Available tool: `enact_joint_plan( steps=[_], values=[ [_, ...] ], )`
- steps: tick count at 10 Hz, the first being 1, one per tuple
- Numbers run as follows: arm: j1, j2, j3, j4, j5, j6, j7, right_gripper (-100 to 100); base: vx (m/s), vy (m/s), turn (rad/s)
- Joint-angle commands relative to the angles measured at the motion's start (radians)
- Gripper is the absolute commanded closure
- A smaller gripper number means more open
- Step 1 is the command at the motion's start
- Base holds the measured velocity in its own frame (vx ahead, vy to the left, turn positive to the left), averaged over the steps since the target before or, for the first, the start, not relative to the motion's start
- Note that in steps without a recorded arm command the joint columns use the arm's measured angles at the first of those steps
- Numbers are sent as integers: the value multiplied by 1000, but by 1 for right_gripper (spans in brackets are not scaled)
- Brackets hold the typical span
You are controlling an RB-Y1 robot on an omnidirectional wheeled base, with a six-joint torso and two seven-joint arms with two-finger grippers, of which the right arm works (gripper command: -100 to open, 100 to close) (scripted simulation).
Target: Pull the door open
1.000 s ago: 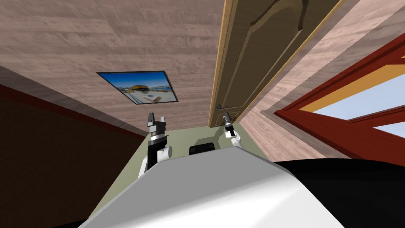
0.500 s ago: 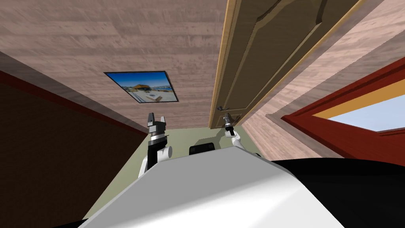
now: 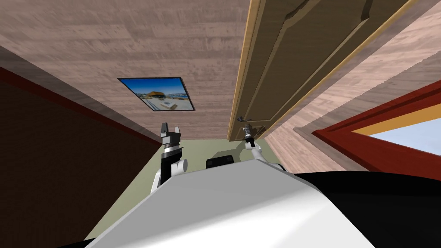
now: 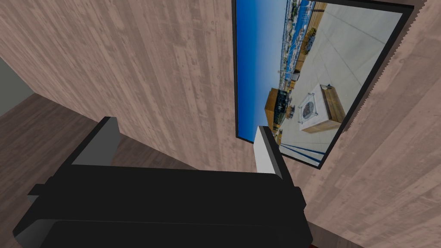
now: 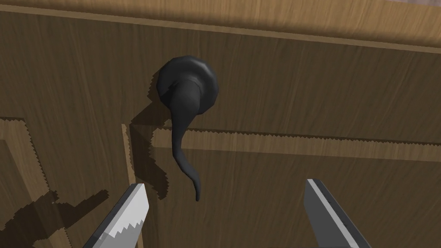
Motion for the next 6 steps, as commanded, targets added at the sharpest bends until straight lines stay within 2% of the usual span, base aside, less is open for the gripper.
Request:
enact_joint_plan(
  steps=[1, 6],
  values=[
    [-20, -5, -11, 45, 5, 2, -10, -100, 33, -117, 172],
    [-65, -16, -34, 146, 14, -3, -27, -100, 35, -99, 95]
  ],
)
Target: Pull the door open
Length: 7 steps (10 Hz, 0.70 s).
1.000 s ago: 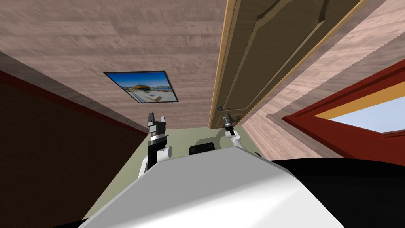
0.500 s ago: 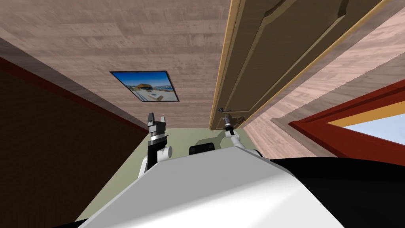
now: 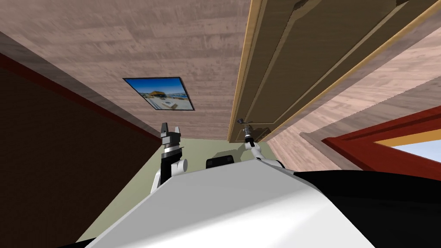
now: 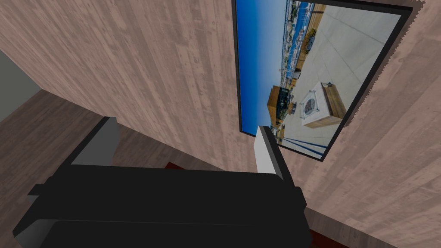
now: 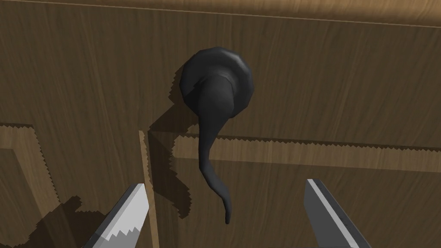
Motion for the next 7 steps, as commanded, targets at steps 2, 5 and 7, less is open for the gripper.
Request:
enact_joint_plan(
  steps=[2, 5, 7],
  values=[
    [9, -13, -8, 9, -6, -9, -8, -100, 67, -33, 59],
    [26, -36, -23, 23, -18, -26, -22, -100, 191, -24, 104],
    [38, -52, -32, 32, -26, -38, -31, -100, 204, -69, 99]
  ],
)
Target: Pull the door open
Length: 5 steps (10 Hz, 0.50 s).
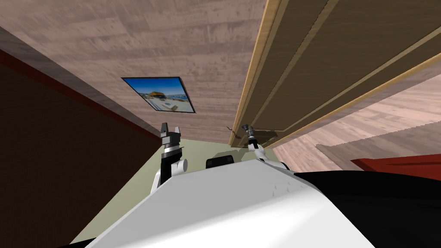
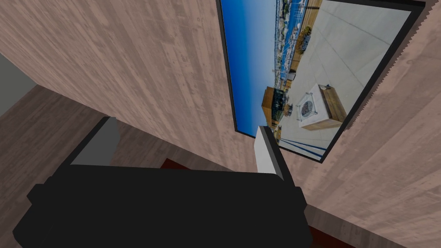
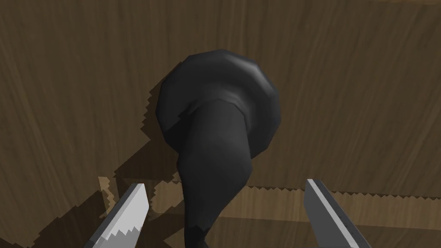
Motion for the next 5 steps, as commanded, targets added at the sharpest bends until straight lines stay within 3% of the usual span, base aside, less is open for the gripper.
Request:
enact_joint_plan(
  steps=[1, 2, 5],
  values=[
    [0, 0, 0, 0, 0, 0, 0, -100, 88, -35, 19],
    [0, 0, 0, 0, 0, 0, 0, 100, -9, 3, -13],
    [0, 0, 0, 0, 0, 0, 0, 100, -26, 7, -3]
  ],
)
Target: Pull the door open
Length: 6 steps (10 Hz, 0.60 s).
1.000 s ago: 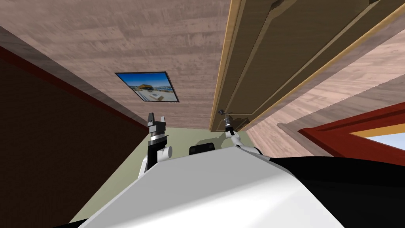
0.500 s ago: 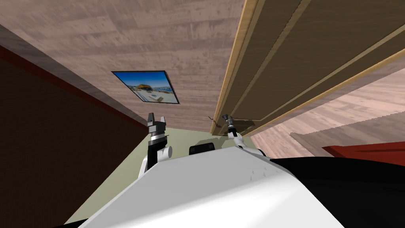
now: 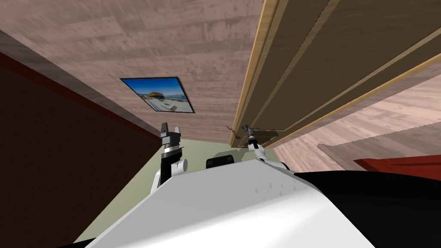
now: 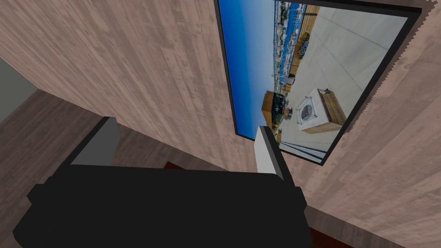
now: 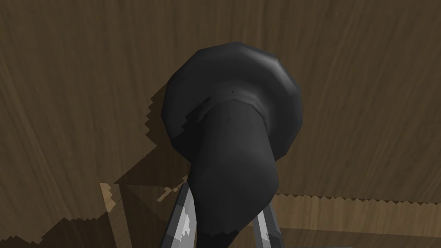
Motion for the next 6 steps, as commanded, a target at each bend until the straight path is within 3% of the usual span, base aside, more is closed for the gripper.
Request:
enact_joint_plan(
  steps=[1, 3, 6],
  values=[
    [-1, 1, 1, -1, 1, -2, 1, 100, -10, 2, -4],
    [6, -9, 12, 3, 6, -7, -17, 100, -61, -23, 47],
    [14, -28, 37, 6, 18, -23, -51, 100, -192, -67, 148]
  ],
)
